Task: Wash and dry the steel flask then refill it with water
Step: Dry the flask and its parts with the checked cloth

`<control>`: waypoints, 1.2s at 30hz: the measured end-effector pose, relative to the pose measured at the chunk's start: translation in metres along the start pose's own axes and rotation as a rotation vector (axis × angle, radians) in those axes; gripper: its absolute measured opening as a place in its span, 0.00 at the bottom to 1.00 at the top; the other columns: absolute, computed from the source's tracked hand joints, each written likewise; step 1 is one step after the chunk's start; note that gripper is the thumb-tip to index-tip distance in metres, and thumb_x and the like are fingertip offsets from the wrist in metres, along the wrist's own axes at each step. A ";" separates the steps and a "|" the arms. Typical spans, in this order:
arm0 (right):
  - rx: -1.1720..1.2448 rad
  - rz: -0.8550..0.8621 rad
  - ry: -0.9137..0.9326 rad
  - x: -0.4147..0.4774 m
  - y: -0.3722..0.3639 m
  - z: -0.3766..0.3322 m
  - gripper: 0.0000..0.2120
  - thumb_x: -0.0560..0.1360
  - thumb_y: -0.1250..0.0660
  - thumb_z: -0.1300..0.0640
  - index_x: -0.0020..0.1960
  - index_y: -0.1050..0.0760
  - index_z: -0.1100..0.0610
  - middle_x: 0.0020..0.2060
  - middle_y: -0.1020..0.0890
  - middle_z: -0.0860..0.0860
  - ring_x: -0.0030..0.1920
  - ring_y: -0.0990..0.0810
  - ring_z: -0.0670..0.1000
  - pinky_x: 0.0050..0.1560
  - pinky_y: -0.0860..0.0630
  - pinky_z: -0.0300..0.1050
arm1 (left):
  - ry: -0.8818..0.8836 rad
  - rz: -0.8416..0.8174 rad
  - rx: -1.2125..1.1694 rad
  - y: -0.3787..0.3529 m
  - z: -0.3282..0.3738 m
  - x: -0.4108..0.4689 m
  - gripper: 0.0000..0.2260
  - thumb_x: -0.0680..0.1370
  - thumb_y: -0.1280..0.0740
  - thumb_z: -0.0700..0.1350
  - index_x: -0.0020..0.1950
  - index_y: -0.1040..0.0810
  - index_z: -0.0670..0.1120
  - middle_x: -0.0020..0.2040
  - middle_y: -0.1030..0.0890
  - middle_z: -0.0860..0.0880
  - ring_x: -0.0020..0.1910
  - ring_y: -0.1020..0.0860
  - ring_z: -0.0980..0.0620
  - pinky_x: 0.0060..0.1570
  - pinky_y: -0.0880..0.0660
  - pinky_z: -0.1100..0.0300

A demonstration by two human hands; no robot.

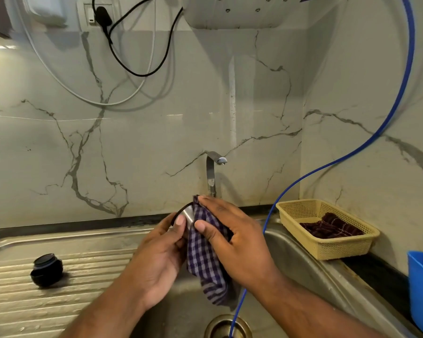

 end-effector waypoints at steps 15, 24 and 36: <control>0.362 -0.226 -0.251 -0.008 -0.018 -0.013 0.35 0.74 0.33 0.30 0.77 0.39 0.35 0.68 0.25 0.38 0.67 0.25 0.38 0.71 0.27 0.48 | 0.050 -0.086 -0.060 -0.011 -0.012 -0.007 0.28 0.78 0.39 0.62 0.67 0.20 0.44 0.62 0.17 0.38 0.62 0.18 0.40 0.64 0.24 0.40; -0.142 -0.231 0.224 0.005 0.010 -0.004 0.42 0.72 0.22 0.44 0.80 0.39 0.49 0.72 0.31 0.43 0.72 0.33 0.41 0.72 0.32 0.38 | -0.050 -0.238 0.442 -0.001 -0.012 -0.003 0.42 0.63 0.36 0.80 0.70 0.23 0.57 0.66 0.19 0.50 0.63 0.21 0.54 0.60 0.26 0.55; -0.049 -0.259 0.179 0.010 0.019 0.009 0.39 0.69 0.22 0.42 0.76 0.34 0.48 0.67 0.26 0.41 0.68 0.28 0.41 0.68 0.28 0.40 | -0.089 -0.188 0.503 0.000 0.001 -0.001 0.24 0.80 0.40 0.59 0.59 0.17 0.41 0.56 0.15 0.40 0.60 0.17 0.43 0.64 0.24 0.44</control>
Point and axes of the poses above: each hand's wrist, its own x-axis towards the middle knuckle, its own y-axis out of the back of the hand, z = x × y, the point moved 2 cm from there along x, towards the middle knuckle
